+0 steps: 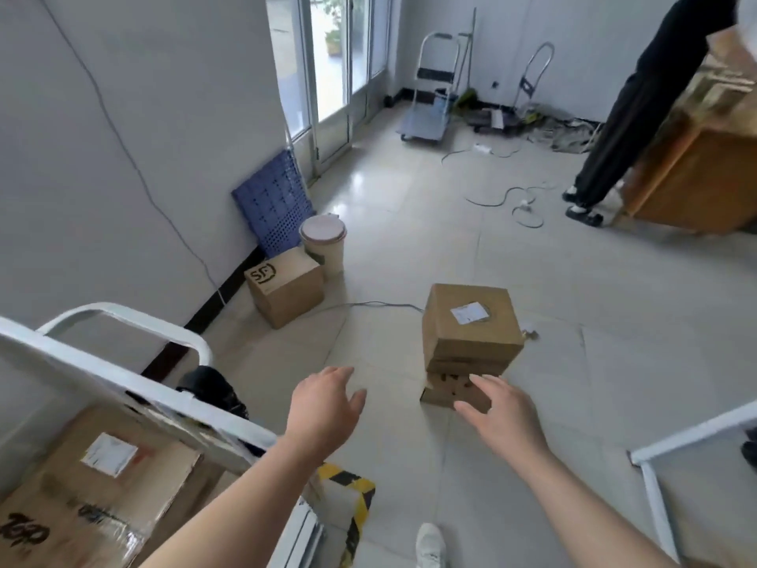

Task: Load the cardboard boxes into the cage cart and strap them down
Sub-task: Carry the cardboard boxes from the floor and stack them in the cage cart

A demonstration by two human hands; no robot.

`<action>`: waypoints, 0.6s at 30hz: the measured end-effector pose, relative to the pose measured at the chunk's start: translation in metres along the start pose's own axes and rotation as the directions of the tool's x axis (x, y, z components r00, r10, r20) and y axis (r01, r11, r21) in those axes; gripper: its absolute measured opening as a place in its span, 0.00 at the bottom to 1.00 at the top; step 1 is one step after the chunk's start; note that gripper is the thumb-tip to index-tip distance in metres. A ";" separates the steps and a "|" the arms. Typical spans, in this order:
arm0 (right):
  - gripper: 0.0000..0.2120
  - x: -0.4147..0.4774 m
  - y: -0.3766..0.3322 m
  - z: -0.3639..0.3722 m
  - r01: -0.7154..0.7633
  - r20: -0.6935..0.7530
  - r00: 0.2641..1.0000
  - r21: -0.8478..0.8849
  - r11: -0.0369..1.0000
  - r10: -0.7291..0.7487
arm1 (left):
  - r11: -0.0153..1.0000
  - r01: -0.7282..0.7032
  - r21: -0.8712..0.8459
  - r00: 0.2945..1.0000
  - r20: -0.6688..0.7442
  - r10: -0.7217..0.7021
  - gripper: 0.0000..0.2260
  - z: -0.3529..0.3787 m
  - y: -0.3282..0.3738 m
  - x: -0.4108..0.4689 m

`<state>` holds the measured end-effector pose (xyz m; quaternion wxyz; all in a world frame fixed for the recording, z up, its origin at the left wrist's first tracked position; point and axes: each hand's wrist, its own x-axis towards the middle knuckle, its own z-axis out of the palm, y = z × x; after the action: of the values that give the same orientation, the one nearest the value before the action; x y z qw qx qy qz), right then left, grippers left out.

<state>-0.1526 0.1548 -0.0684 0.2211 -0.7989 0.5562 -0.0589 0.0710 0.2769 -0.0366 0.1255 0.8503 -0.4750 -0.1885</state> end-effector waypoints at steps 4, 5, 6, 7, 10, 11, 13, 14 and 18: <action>0.28 0.029 0.038 -0.018 -0.055 -0.011 0.998 0.000 0.999 0.055 | 0.999 -0.038 0.019 0.999 0.024 0.038 0.21 0.013 0.038 0.036; 0.28 0.040 0.046 -0.023 -0.057 -0.015 0.998 0.004 0.998 0.057 | 0.999 -0.043 0.023 0.999 0.022 0.043 0.21 0.016 0.049 0.048; 0.28 0.052 0.053 -0.029 -0.056 -0.017 0.998 0.013 0.998 0.056 | 0.999 -0.043 0.026 0.999 0.017 0.043 0.21 0.019 0.060 0.060; 0.28 0.065 0.061 -0.034 -0.053 -0.021 0.998 0.020 0.998 0.053 | 0.999 -0.039 0.023 0.999 0.011 0.039 0.21 0.022 0.071 0.073; 0.27 0.108 0.084 -0.053 -0.049 -0.016 0.999 0.031 0.998 0.049 | 1.000 -0.003 0.011 1.000 0.009 0.002 0.20 0.032 0.105 0.109; 0.27 0.121 0.093 -0.059 -0.041 -0.009 0.999 0.024 0.999 0.041 | 1.000 0.015 0.006 1.000 0.012 -0.015 0.21 0.036 0.115 0.120; 0.27 0.148 0.111 -0.071 -0.022 0.001 1.000 0.010 1.000 0.022 | 0.999 0.049 -0.007 0.999 0.014 -0.049 0.22 0.046 0.134 0.141; 0.26 0.162 0.121 -0.075 -0.017 0.003 1.000 0.004 1.000 0.017 | 0.998 0.064 -0.015 0.998 0.017 -0.064 0.22 0.052 0.143 0.152; 0.26 0.211 0.161 -0.087 -0.061 0.040 0.997 -0.009 0.998 0.061 | 0.993 0.112 -0.048 0.991 0.078 -0.108 0.22 0.080 0.174 0.193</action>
<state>-0.2419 -0.1086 -0.0902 0.2310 -0.7833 0.5762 -0.0340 -0.0048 0.0192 -0.0791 0.1191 0.8640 -0.4269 -0.2391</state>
